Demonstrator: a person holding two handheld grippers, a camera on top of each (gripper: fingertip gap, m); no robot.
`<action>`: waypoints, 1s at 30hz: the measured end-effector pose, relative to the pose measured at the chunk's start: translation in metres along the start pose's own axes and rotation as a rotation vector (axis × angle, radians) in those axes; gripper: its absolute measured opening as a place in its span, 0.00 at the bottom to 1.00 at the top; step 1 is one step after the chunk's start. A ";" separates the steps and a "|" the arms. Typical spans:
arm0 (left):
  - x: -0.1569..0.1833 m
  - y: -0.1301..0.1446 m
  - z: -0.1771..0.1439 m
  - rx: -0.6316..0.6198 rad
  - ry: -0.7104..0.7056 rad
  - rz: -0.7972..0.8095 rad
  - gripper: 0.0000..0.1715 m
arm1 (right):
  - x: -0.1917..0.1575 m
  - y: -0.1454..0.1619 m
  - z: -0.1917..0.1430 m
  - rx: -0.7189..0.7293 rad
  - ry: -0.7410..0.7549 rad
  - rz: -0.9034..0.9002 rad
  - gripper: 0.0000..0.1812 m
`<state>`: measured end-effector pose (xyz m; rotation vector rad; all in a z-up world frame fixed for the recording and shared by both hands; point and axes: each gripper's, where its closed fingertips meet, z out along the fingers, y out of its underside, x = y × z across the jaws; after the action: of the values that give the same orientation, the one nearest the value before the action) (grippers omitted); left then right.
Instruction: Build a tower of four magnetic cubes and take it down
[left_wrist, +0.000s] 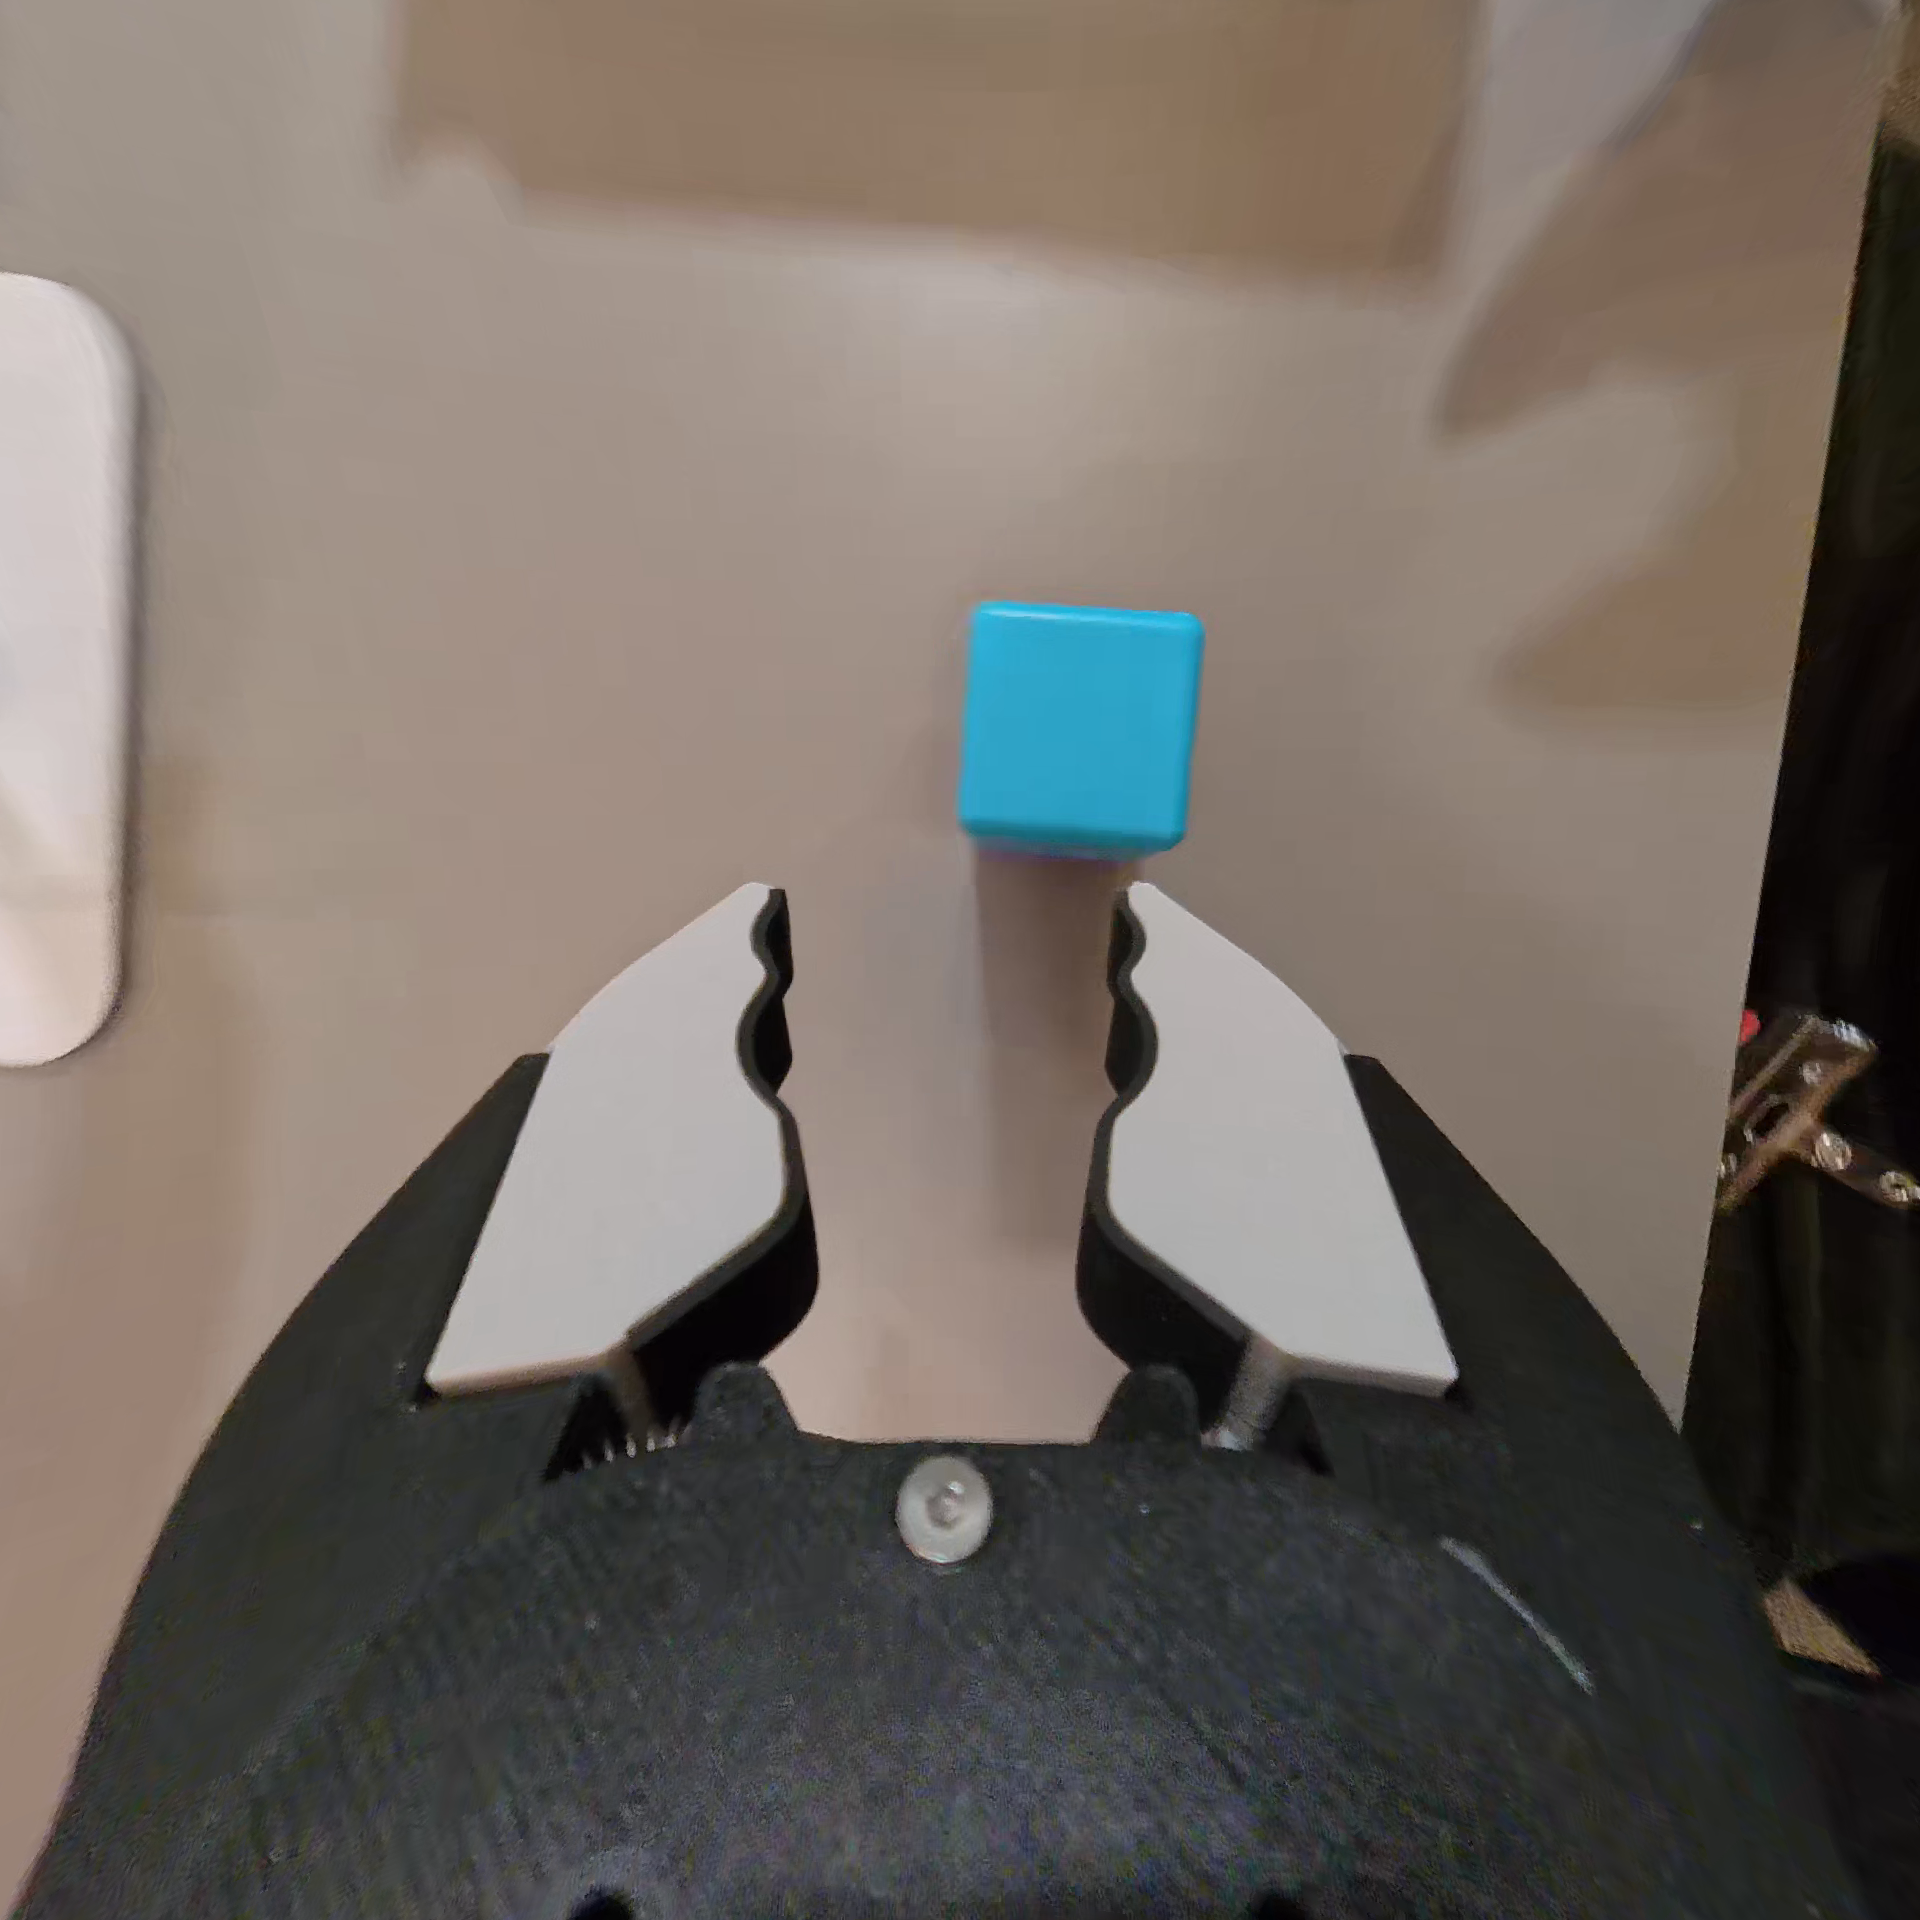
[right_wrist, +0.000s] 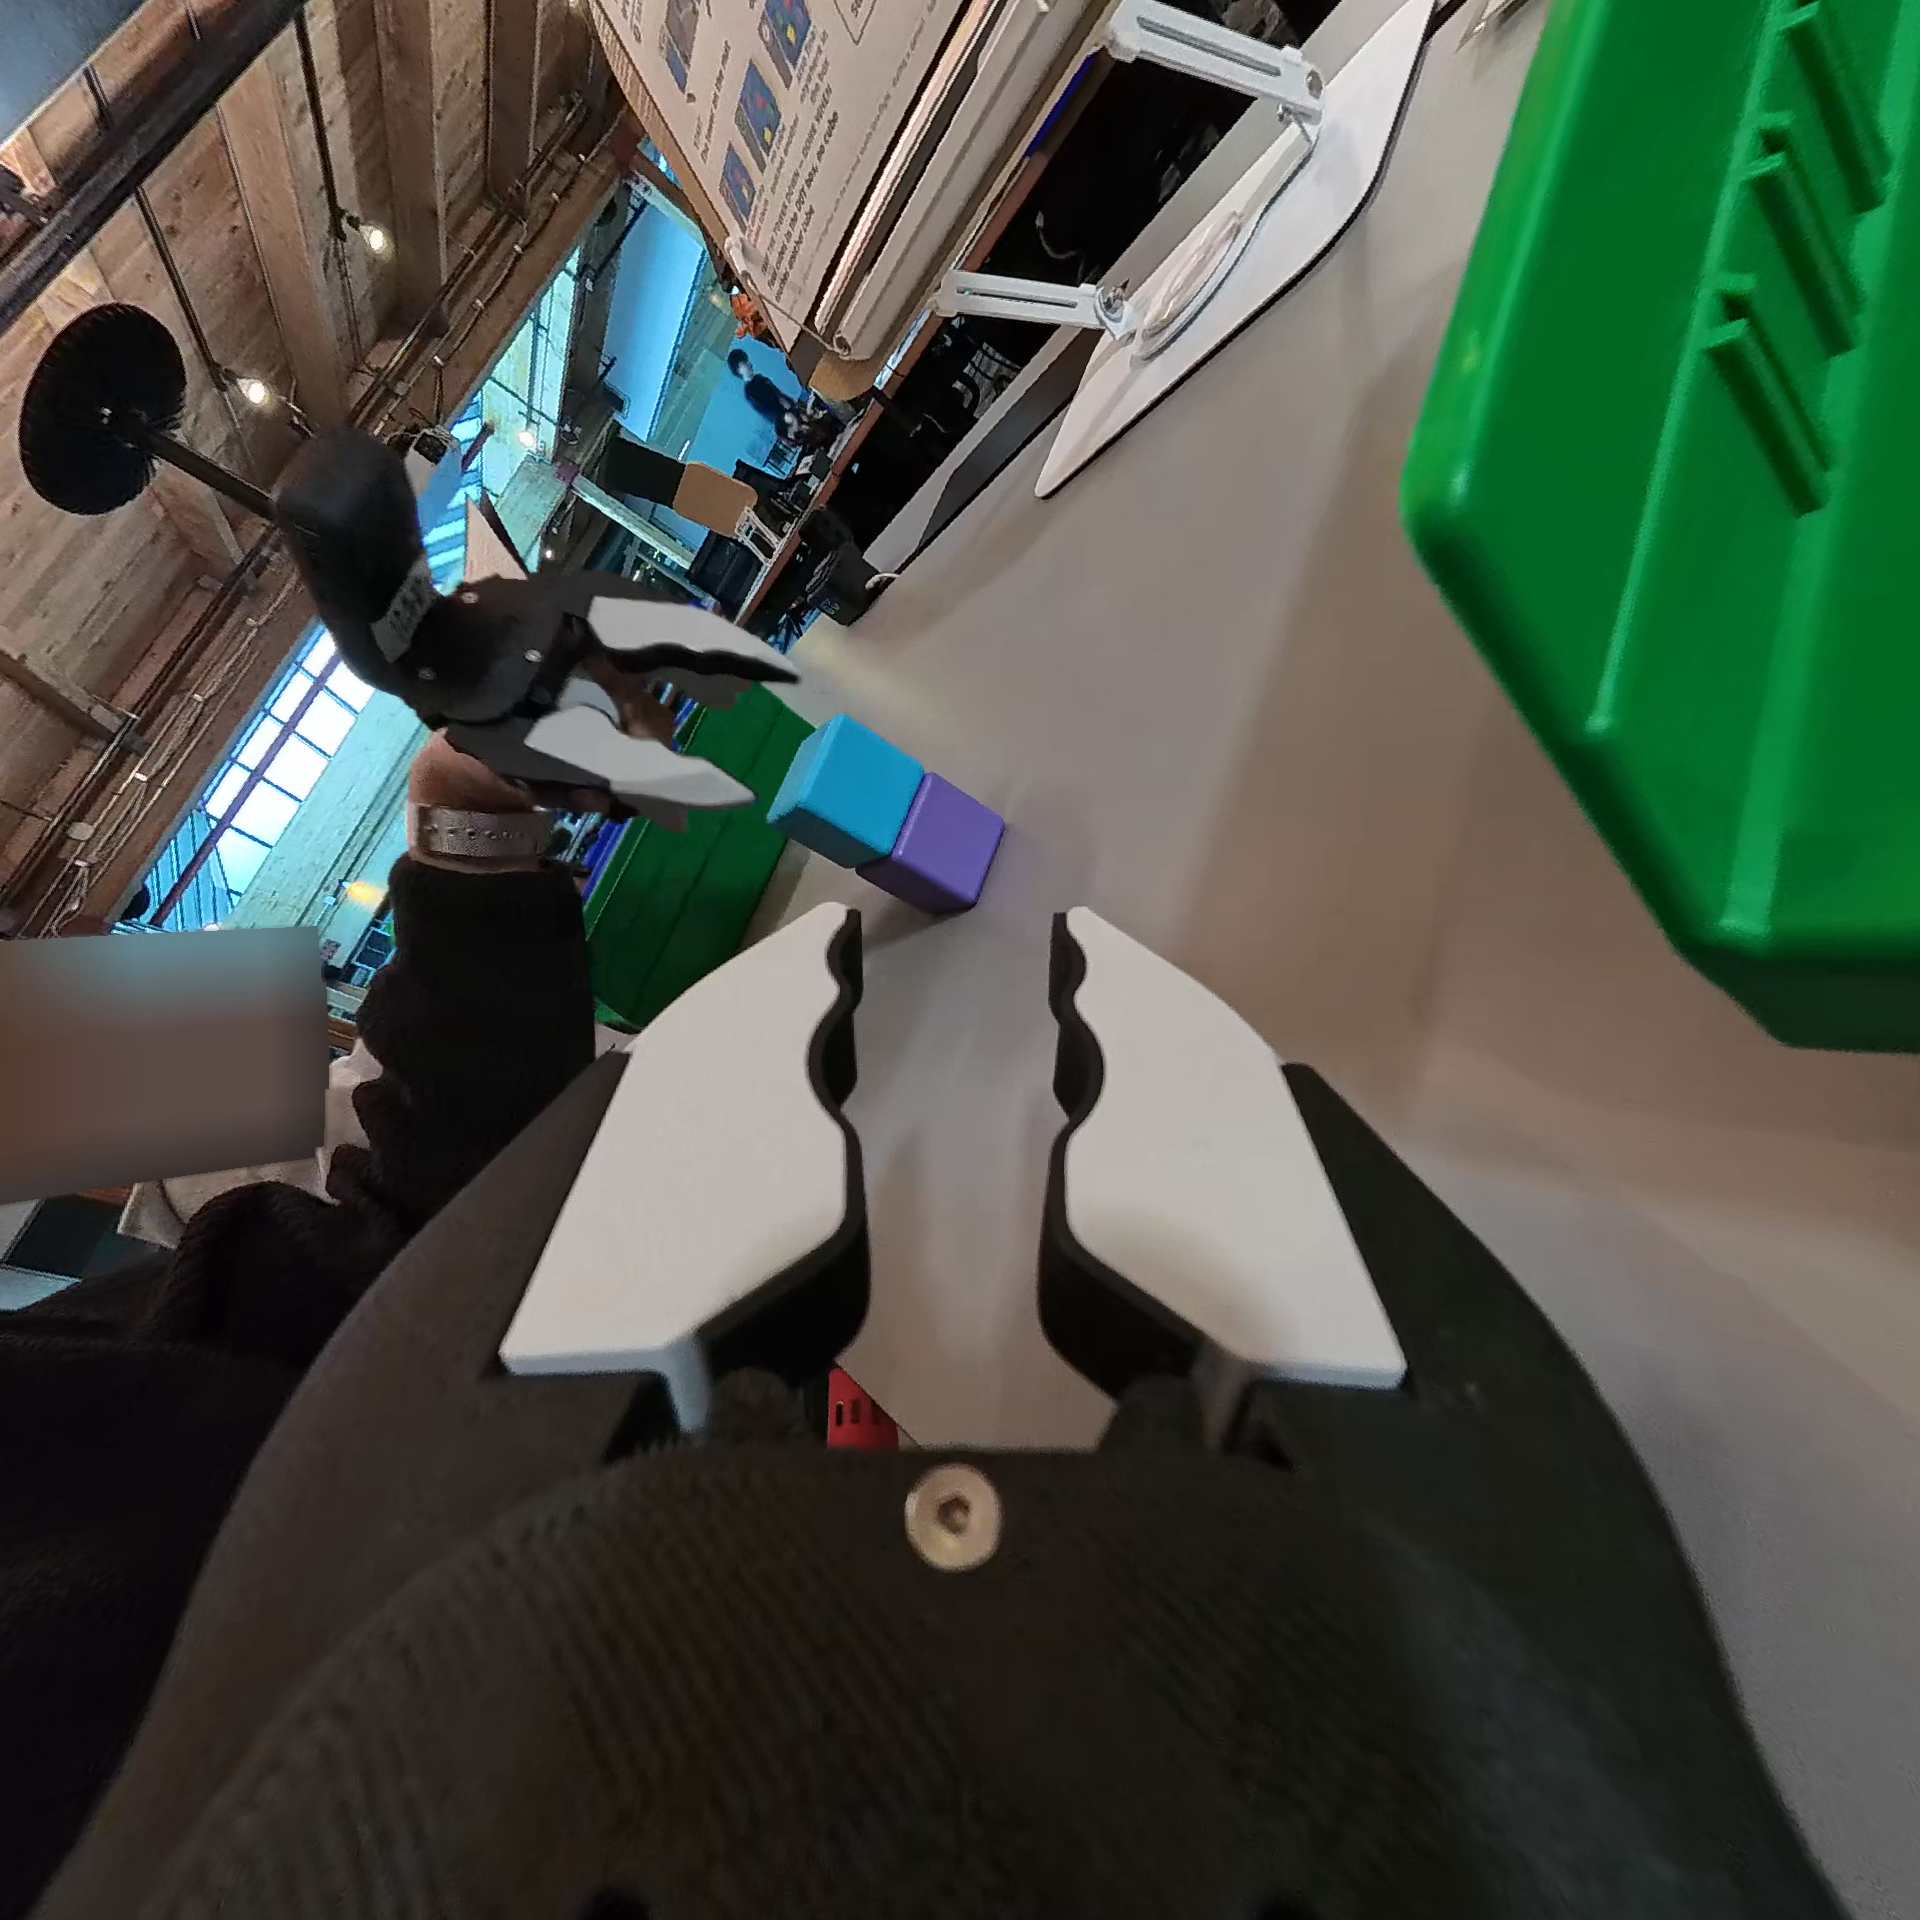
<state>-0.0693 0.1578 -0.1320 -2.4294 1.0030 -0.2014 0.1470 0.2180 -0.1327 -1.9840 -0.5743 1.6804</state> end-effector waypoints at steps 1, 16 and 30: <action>-0.007 -0.003 -0.013 0.047 -0.033 -0.026 0.35 | 0.000 0.000 0.000 0.001 -0.001 0.001 0.19; -0.130 0.257 -0.239 0.260 -1.036 -1.126 0.35 | -0.019 0.023 0.047 -0.165 -0.066 -0.055 0.20; -0.081 0.394 -0.192 -0.108 -1.117 -1.346 0.37 | -0.042 0.041 0.096 -0.288 -0.162 -0.082 0.20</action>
<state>-0.4326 -0.0991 -0.1588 -2.2724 -1.1127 0.7048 0.0457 0.1688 -0.1372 -1.9940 -0.9921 1.8023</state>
